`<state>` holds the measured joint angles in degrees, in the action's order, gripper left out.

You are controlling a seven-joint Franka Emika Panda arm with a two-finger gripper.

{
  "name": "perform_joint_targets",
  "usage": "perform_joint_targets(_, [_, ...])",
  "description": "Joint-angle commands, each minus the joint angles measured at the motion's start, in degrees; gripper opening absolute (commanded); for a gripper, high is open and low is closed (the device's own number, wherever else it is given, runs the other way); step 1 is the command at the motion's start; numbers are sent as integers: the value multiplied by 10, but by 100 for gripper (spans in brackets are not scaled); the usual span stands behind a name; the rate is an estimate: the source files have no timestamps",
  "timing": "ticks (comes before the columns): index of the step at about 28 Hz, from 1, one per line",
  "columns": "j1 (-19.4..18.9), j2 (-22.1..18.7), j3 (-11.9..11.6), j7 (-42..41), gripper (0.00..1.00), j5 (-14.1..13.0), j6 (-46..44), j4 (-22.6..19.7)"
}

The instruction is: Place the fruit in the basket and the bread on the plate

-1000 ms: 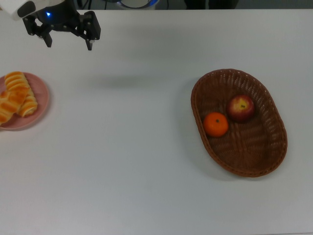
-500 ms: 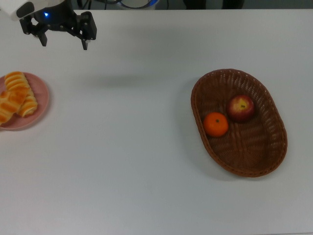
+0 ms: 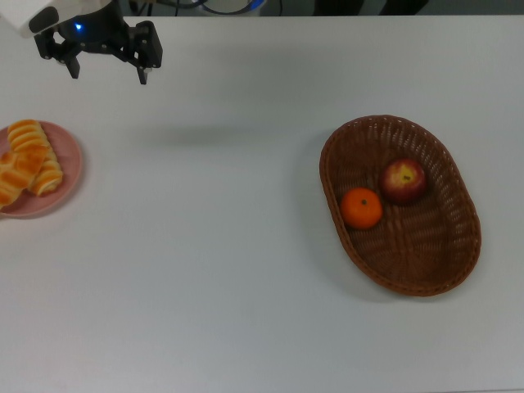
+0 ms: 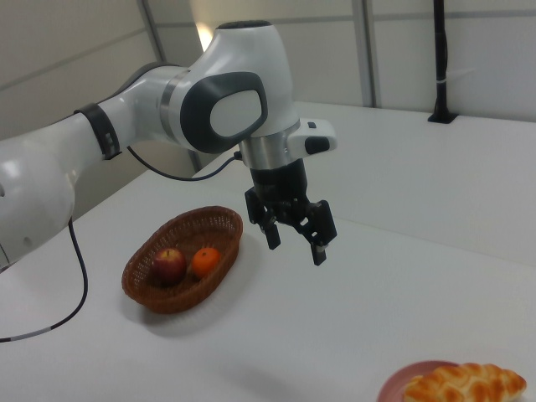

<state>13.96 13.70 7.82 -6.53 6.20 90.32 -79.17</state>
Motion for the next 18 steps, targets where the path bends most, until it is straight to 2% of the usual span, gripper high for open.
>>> perform_joint_targets(1, [-2,-5,-3,-15,100,8,-9,-10])
perform_joint_targets(18, [-2,-2,-3,-16,100,10,-8,-20])
